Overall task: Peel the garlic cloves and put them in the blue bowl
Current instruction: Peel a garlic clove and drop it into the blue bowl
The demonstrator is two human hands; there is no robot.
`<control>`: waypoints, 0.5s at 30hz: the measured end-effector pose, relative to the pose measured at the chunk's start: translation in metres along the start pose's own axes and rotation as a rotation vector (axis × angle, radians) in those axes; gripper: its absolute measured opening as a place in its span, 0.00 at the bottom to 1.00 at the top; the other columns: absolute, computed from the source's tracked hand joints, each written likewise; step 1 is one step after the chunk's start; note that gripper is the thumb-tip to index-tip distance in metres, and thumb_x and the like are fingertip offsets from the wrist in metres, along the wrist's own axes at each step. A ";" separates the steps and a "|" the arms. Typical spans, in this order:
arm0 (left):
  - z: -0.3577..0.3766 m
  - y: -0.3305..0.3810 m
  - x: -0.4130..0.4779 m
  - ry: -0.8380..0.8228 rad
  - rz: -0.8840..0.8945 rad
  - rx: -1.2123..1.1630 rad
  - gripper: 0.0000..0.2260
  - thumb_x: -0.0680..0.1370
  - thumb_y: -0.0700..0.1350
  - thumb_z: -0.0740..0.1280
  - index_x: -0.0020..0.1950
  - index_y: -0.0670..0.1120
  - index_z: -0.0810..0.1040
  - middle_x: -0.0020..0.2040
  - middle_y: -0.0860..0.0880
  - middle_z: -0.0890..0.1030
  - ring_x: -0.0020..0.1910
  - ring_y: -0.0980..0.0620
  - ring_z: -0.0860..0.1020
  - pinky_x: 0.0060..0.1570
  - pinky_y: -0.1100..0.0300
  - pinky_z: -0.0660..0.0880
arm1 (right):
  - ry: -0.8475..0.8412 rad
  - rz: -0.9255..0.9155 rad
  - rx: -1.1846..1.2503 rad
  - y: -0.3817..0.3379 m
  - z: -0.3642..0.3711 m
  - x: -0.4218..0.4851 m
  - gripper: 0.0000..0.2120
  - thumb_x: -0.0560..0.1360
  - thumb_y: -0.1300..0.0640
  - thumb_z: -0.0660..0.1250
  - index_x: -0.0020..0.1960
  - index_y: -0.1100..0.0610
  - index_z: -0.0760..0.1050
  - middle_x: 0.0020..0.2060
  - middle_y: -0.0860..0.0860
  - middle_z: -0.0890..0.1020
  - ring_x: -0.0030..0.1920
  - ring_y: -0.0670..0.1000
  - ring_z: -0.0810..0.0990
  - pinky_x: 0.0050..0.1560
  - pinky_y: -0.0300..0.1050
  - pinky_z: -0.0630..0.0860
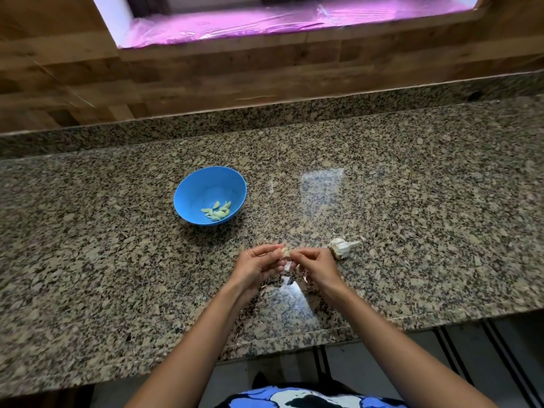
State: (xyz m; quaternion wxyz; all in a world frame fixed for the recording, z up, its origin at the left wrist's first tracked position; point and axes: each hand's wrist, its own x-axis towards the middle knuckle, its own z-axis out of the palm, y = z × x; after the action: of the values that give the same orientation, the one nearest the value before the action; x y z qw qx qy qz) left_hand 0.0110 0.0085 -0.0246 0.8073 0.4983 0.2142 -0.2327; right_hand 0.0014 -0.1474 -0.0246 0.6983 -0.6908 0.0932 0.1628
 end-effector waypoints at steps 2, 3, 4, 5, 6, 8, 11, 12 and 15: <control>0.001 -0.002 -0.001 0.002 0.004 -0.006 0.11 0.74 0.31 0.66 0.56 0.34 0.77 0.43 0.38 0.83 0.37 0.48 0.82 0.37 0.62 0.80 | 0.103 -0.034 -0.038 0.003 0.000 0.002 0.05 0.73 0.63 0.68 0.41 0.57 0.81 0.33 0.53 0.82 0.32 0.47 0.76 0.33 0.36 0.72; 0.003 -0.003 -0.002 -0.001 0.006 -0.002 0.11 0.74 0.31 0.65 0.56 0.34 0.77 0.42 0.38 0.83 0.36 0.48 0.82 0.37 0.62 0.80 | 0.122 -0.032 -0.038 0.005 0.000 0.003 0.05 0.73 0.63 0.68 0.41 0.57 0.81 0.34 0.53 0.83 0.32 0.47 0.77 0.33 0.37 0.72; 0.004 -0.005 -0.002 -0.005 0.009 0.015 0.10 0.74 0.31 0.65 0.55 0.35 0.77 0.42 0.39 0.83 0.37 0.49 0.83 0.37 0.62 0.80 | 0.124 -0.042 -0.055 0.006 -0.001 0.004 0.04 0.73 0.62 0.69 0.41 0.56 0.81 0.34 0.53 0.83 0.32 0.47 0.77 0.34 0.37 0.73; 0.006 -0.006 -0.003 -0.006 0.021 0.052 0.10 0.74 0.32 0.66 0.55 0.36 0.78 0.43 0.39 0.84 0.37 0.49 0.82 0.38 0.62 0.80 | 0.116 -0.066 -0.103 0.007 -0.001 0.004 0.04 0.73 0.61 0.69 0.41 0.56 0.82 0.34 0.52 0.83 0.33 0.46 0.77 0.35 0.37 0.73; 0.007 -0.007 -0.003 -0.001 0.051 0.122 0.11 0.74 0.33 0.67 0.56 0.38 0.78 0.44 0.39 0.84 0.37 0.50 0.82 0.39 0.62 0.80 | 0.105 -0.096 -0.164 0.009 -0.001 0.005 0.04 0.73 0.60 0.69 0.41 0.55 0.82 0.34 0.51 0.83 0.33 0.45 0.78 0.36 0.38 0.74; 0.007 -0.010 -0.001 0.005 0.147 0.292 0.12 0.74 0.34 0.68 0.57 0.40 0.80 0.46 0.40 0.84 0.38 0.50 0.82 0.40 0.62 0.80 | 0.105 -0.136 -0.285 0.009 -0.001 0.006 0.03 0.74 0.59 0.69 0.43 0.54 0.82 0.35 0.48 0.83 0.36 0.45 0.80 0.39 0.40 0.77; 0.009 -0.011 -0.002 -0.036 0.253 0.393 0.13 0.74 0.35 0.69 0.58 0.40 0.79 0.49 0.41 0.84 0.45 0.48 0.83 0.45 0.59 0.80 | 0.118 -0.182 -0.377 0.009 -0.003 0.009 0.04 0.74 0.57 0.68 0.45 0.54 0.82 0.37 0.48 0.83 0.39 0.48 0.82 0.44 0.46 0.80; 0.010 -0.011 -0.003 -0.043 0.270 0.392 0.12 0.74 0.36 0.70 0.57 0.40 0.79 0.49 0.41 0.84 0.46 0.47 0.83 0.46 0.58 0.81 | 0.111 -0.194 -0.389 0.008 -0.003 0.009 0.04 0.74 0.56 0.68 0.45 0.53 0.82 0.37 0.48 0.84 0.40 0.47 0.82 0.44 0.47 0.81; 0.009 -0.010 -0.004 0.035 0.264 0.292 0.07 0.75 0.36 0.68 0.52 0.40 0.80 0.47 0.39 0.83 0.44 0.45 0.83 0.43 0.57 0.81 | 0.095 -0.176 -0.298 0.003 -0.003 0.008 0.05 0.73 0.57 0.69 0.40 0.50 0.81 0.35 0.49 0.83 0.38 0.48 0.81 0.44 0.49 0.79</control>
State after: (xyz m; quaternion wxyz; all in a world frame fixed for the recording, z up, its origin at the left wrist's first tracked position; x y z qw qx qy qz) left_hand 0.0030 -0.0027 -0.0254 0.7461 0.6378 0.1251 -0.1447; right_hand 0.0080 -0.1498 -0.0307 0.5945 -0.7991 0.0400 0.0805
